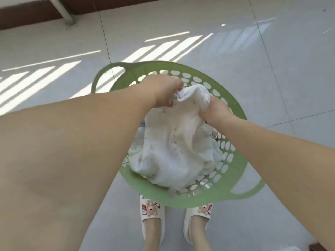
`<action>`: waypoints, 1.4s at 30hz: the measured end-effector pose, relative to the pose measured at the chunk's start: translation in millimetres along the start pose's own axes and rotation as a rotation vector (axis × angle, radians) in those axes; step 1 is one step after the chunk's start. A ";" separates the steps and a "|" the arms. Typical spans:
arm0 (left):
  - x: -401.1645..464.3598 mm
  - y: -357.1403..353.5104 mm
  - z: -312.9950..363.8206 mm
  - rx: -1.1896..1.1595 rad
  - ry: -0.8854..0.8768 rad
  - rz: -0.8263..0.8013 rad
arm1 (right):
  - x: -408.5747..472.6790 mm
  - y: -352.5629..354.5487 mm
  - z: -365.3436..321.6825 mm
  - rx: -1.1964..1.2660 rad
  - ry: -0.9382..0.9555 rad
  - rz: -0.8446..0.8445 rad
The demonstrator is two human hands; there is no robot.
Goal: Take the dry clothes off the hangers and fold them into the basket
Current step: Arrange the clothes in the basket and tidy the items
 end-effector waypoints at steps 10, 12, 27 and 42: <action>-26.5 -105.0 17.6 -0.168 0.112 0.084 | 1.6 -33.7 6.6 -0.555 0.320 0.156; -35.8 -128.5 21.0 -0.177 0.101 -0.080 | -3.4 -45.9 13.2 -0.695 0.391 0.043; -31.1 -195.1 -0.1 0.034 0.219 -0.521 | 33.6 -94.7 62.9 -1.016 0.147 -0.328; -113.9 -25.3 44.3 -0.422 0.096 0.072 | -125.3 -19.6 -47.6 -0.567 0.397 -0.056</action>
Point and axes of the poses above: each hand's wrist, its own x-axis towards the middle knuckle, its own y-axis out of the back of the hand, z = x × y, the point moved 4 cm from there along x, towards the middle knuckle, and after that the axes turned 4 degrees about -z, right-handed, at the moved point
